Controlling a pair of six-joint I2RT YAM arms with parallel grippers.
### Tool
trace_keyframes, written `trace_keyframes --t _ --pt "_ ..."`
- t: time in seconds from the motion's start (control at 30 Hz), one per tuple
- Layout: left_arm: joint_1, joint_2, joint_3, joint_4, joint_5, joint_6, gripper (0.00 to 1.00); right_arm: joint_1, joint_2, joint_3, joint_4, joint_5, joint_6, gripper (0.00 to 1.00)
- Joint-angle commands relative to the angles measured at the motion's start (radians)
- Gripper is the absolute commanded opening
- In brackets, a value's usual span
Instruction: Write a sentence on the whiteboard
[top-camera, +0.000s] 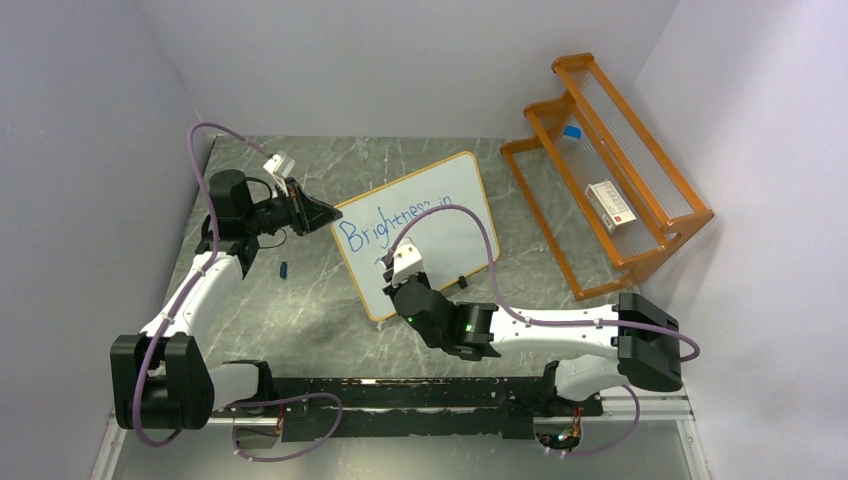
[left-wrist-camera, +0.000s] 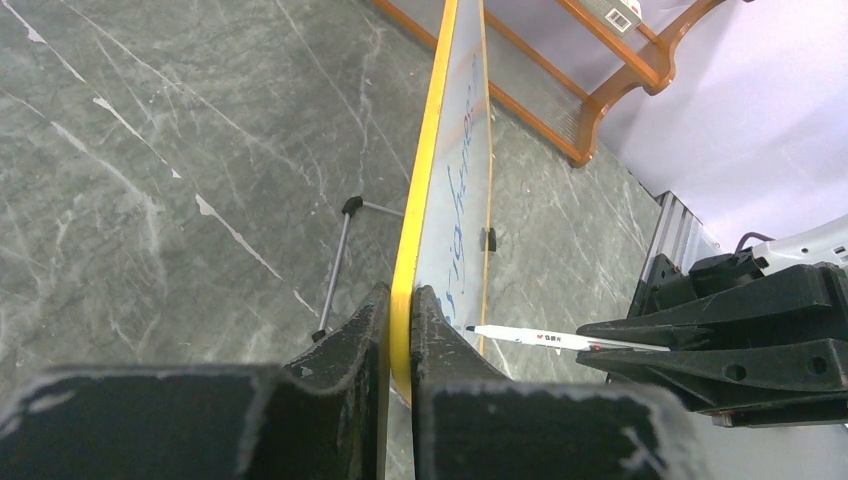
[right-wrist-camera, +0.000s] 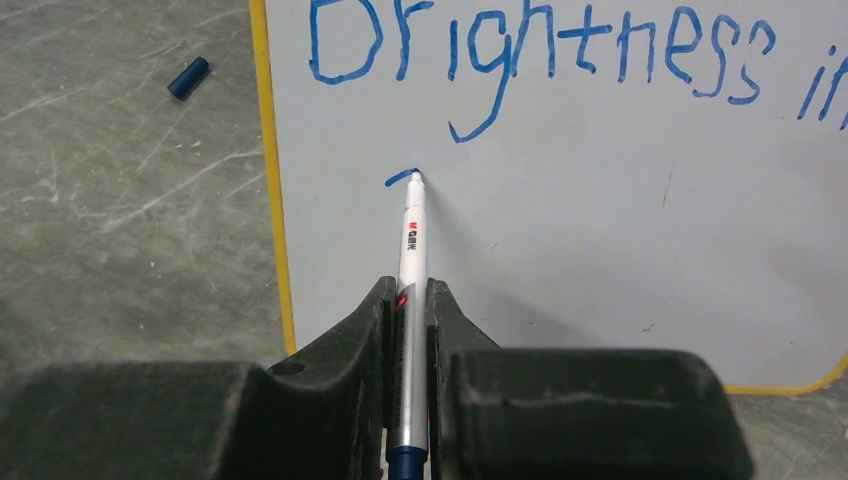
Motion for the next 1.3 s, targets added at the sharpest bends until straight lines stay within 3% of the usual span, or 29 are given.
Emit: trace_keyframes --t 0.0,1.27 --pt "-0.020 0.033 -0.037 -0.114 -0.074 0.055 0.05 -0.004 -0.020 0.001 -0.016 0.013 0.018 0.00" --pt "-0.021 0.029 -0.037 -0.115 -0.072 0.056 0.05 -0.012 0.012 0.045 0.017 -0.002 -0.013 0.00"
